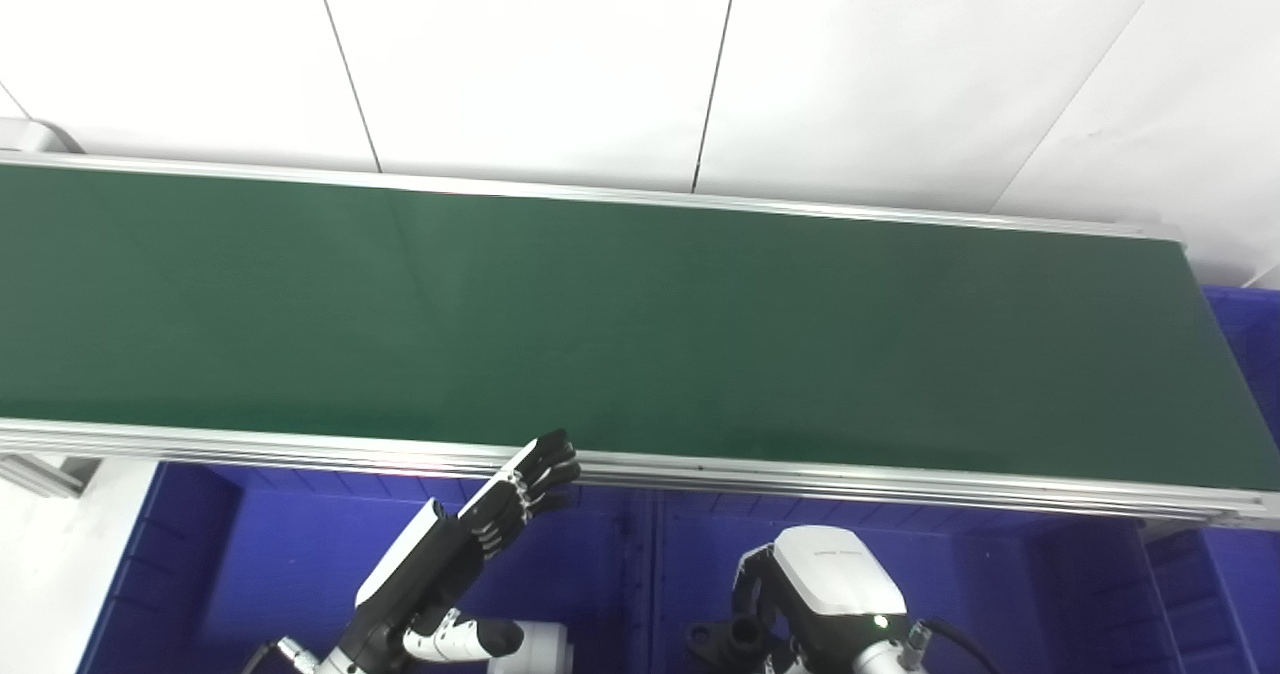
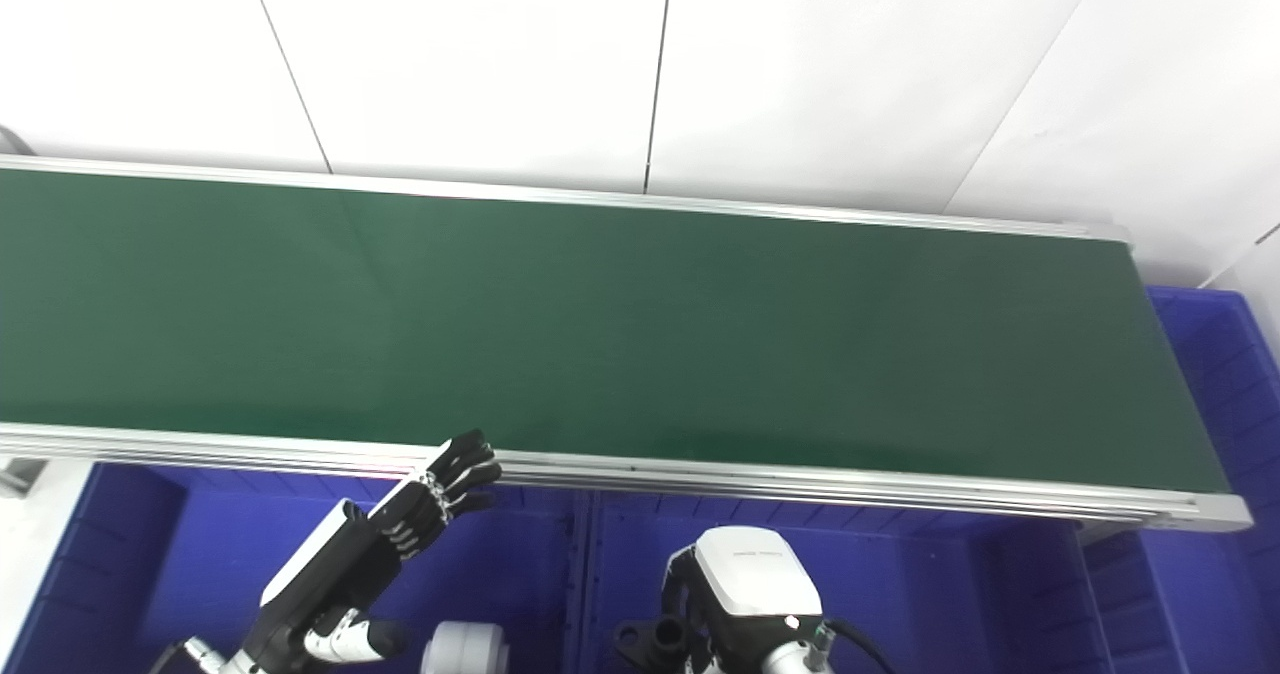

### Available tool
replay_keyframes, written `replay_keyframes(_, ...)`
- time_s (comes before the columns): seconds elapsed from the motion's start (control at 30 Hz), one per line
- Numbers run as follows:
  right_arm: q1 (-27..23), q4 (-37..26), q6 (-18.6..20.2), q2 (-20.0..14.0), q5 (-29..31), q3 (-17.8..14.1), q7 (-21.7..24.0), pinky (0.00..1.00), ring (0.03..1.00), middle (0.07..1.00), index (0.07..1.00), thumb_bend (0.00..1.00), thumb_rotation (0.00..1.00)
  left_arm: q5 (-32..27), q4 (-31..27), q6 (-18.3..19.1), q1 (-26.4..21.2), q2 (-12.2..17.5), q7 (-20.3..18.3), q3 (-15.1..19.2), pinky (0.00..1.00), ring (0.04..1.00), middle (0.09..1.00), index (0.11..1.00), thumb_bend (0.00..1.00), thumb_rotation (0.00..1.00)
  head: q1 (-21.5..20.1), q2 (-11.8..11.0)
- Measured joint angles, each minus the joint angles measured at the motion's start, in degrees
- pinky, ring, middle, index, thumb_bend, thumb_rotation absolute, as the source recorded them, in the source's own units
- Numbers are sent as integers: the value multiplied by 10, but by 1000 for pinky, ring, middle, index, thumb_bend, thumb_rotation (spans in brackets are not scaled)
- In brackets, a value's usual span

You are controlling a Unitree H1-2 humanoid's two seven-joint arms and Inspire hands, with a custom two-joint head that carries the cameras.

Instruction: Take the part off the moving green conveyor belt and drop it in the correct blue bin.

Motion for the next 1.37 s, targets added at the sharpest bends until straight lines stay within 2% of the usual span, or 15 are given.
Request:
replay_keyframes(0.03, 6, -9, 0, 5, -9, 0, 4, 295, 384, 483, 804, 551, 0, 0, -1, 1, 0, 1, 0, 0, 890, 941, 976, 975, 742, 680, 2, 4)
replay_keyframes(0.07, 11, -18, 0, 8, -18, 0, 4, 451, 538, 619, 802, 605, 170, 0, -3, 3, 0, 2, 0, 0, 893, 942, 977, 976, 741, 677, 2, 4)
replay_keyframes(0.13, 29, -40, -1, 18, -40, -3, 2, 692, 726, 771, 817, 634, 289, 0, -13, 9, 1, 6, 0, 0, 893, 940, 978, 975, 740, 675, 4, 7)
replay_keyframes(0.17, 32, -43, -1, 19, -43, -3, 2, 736, 762, 802, 833, 633, 307, -1, -14, 9, 1, 6, 0, 0, 892, 939, 976, 974, 740, 671, 3, 9)
replay_keyframes(0.37, 83, -90, -1, 51, -39, -15, -35, 765, 804, 837, 855, 662, 269, -8, -18, 19, 2, 15, 1, 4, 898, 948, 975, 971, 738, 664, 3, 12)
replay_keyframes(0.47, 119, -114, -2, 75, 4, -21, -79, 753, 823, 854, 878, 663, 227, -8, -19, 19, 2, 15, 3, 4, 901, 947, 974, 971, 754, 667, 5, 13)
replay_keyframes(0.63, 176, -131, -10, 110, 164, -44, -144, 712, 823, 866, 899, 660, 225, -7, -19, 20, 2, 15, 5, 4, 916, 955, 983, 979, 758, 687, 8, 15)
replay_keyframes(0.67, 183, -131, -18, 111, 210, -49, -159, 700, 817, 863, 904, 664, 264, -5, -19, 21, 1, 15, 5, 4, 919, 954, 984, 980, 757, 688, 15, 15)
replay_keyframes(0.77, 195, -119, -79, 103, 328, -67, -214, 728, 820, 872, 917, 691, 397, 6, -21, 33, -1, 15, 8, 4, 905, 965, 985, 976, 775, 682, 25, 11)
replay_keyframes(0.8, 196, -105, -106, 99, 362, -71, -232, 730, 821, 873, 918, 693, 404, 9, -22, 40, -2, 15, 11, 4, 904, 965, 985, 976, 775, 681, 25, 11)
replay_keyframes(0.83, 196, -93, -124, 98, 385, -74, -247, 744, 832, 884, 924, 708, 451, 16, -25, 42, -2, 14, 14, 5, 899, 964, 985, 976, 775, 676, 30, 8)
replay_keyframes(0.93, 195, -61, -160, 95, 440, -79, -273, 777, 857, 906, 934, 743, 510, 26, -30, 47, -3, 13, 21, 6, 899, 970, 988, 976, 771, 666, 33, 6)
replay_keyframes(1.03, 185, -49, -178, 95, 470, -79, -281, 809, 887, 928, 945, 756, 537, 32, -30, 55, -2, 12, 24, 6, 902, 972, 988, 983, 767, 660, 37, 4)
replay_keyframes(1.37, 171, -45, -179, 93, 512, -81, -286, 861, 932, 962, 972, 775, 535, 43, -30, 56, -3, 13, 28, 6, 886, 976, 994, 986, 770, 673, 40, 0)
